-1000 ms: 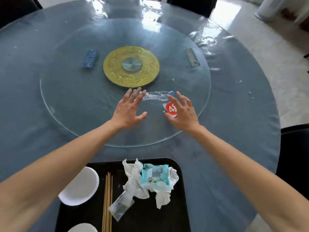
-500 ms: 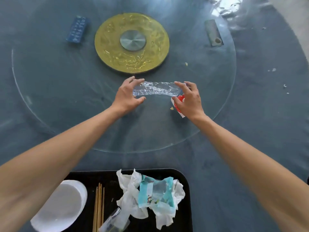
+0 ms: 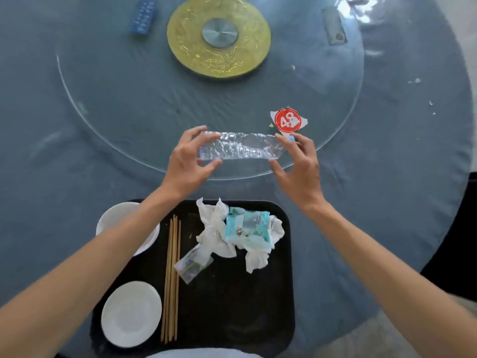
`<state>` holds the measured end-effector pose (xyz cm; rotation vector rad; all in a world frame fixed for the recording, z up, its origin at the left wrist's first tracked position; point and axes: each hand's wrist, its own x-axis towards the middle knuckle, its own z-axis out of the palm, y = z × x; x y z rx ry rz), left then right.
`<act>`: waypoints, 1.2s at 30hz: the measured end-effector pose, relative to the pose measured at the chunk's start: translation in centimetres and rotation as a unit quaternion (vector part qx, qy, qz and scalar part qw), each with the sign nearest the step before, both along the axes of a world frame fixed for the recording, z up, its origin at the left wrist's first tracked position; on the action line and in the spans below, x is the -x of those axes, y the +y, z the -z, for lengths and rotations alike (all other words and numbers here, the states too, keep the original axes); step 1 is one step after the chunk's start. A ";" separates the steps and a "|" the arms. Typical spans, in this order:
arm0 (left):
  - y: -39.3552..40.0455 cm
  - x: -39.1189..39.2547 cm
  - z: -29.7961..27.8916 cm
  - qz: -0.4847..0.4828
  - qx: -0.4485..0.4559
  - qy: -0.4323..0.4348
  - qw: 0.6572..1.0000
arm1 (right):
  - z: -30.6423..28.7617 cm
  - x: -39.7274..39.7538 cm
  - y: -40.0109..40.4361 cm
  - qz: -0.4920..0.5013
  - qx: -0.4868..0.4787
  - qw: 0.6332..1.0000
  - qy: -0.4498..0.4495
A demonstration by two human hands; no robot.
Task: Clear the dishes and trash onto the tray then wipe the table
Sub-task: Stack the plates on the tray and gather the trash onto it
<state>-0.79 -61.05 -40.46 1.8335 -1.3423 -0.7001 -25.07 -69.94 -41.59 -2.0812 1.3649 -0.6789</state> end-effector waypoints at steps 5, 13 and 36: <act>10.4 3.4 -0.4 0.010 -0.038 0.021 0.999 | -0.2 3.8 9.5 -0.016 -0.018 1.000 0.013; 23.9 9.7 2.6 0.022 -0.099 0.069 0.992 | 3.2 10.8 21.2 -0.040 -0.075 0.996 0.034; 28.0 11.1 4.7 0.135 -0.138 -0.195 0.962 | 5.6 12.0 28.7 -0.009 -0.070 0.984 0.165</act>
